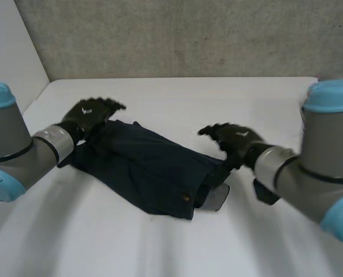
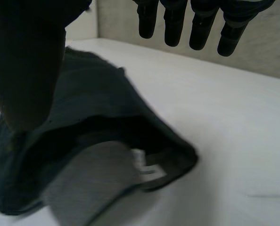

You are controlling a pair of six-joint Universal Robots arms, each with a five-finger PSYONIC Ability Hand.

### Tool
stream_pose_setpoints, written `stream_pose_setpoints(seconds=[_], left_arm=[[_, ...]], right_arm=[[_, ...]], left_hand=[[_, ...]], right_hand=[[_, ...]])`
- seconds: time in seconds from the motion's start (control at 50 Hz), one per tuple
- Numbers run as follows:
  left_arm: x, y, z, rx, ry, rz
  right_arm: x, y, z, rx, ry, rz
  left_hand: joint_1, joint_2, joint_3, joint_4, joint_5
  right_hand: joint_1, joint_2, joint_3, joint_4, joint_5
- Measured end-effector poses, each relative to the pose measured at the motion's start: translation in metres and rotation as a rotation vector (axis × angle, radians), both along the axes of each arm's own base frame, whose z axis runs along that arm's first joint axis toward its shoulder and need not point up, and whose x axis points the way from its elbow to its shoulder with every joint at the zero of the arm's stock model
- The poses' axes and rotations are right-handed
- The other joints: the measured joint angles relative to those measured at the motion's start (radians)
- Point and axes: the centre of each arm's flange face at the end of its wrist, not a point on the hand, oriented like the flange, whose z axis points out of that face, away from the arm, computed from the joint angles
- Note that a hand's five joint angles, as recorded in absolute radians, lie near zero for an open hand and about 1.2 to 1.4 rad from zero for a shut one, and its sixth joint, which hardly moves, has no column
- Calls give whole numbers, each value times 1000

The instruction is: Fold the laundry.

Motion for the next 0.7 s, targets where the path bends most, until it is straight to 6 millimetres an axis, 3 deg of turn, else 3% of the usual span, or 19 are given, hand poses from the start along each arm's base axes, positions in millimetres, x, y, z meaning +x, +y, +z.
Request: stream_pose_setpoints(seconds=[0.1, 0.16, 0.18, 0.2, 0.24, 0.26, 0.28, 0.3, 0.38, 0.42, 0.52, 0.58, 0.62, 0.7], left_arm=[[3, -10, -28, 61, -61, -1], [2, -13, -37, 75, -71, 1], [1, -15, -39, 74, -71, 0], [-1, -16, -42, 68, -69, -2], [-4, -17, -44, 55, -65, -6], [-8, -18, -46, 42, -63, -11], [-9, -18, -46, 37, -62, -12], [-14, -19, -46, 12, -58, -16], [-20, -17, -34, -41, -53, 3], [-21, -14, -23, -67, -49, 22], [-17, 8, 33, -168, -8, 92], [-11, 29, 72, -231, 48, 112], [-5, 58, 115, -300, 135, 111], [-3, 86, 150, -349, 235, 79]], right_arm=[[23, 10, -21, -19, 42, 22], [33, 11, -32, -51, 60, 15], [36, 11, -36, -74, 65, 8], [39, 10, -38, -97, 67, 0], [41, 9, -39, -130, 67, -12], [42, 8, -39, -156, 66, -21], [42, 8, -38, -163, 66, -23], [42, 7, -34, -200, 62, -33], [37, 8, -17, -287, 57, -39], [34, 9, -8, -319, 57, -32], [21, 12, 33, -419, 41, -5], [11, 9, 60, -474, 16, -9], [-2, 0, 94, -542, -18, -32], [-14, -14, 119, -574, -36, -62]], left_hand=[[4, 2, 2, 2, 3], [29, 35, 25, 20, 19], [29, 35, 25, 20, 19], [365, 325, 293, 304, 291], [484, 427, 414, 412, 394], [760, 664, 649, 663, 632], [760, 664, 649, 663, 632], [978, 927, 907, 927, 889], [983, 988, 971, 992, 929], [983, 988, 971, 993, 929], [982, 988, 971, 993, 929], [983, 988, 972, 993, 929], [983, 989, 972, 993, 929], [983, 989, 973, 994, 929]], right_hand=[[0, 0, 0, 0, 0], [186, 201, 184, 179, 183], [391, 410, 403, 396, 396], [568, 604, 591, 582, 572], [751, 832, 829, 823, 804], [820, 903, 911, 907, 885], [830, 912, 929, 928, 898], [862, 938, 958, 965, 941], [865, 939, 963, 982, 960], [865, 939, 963, 982, 960], [865, 939, 974, 982, 960], [865, 939, 979, 985, 960], [865, 939, 980, 986, 964], [877, 939, 980, 986, 964]])
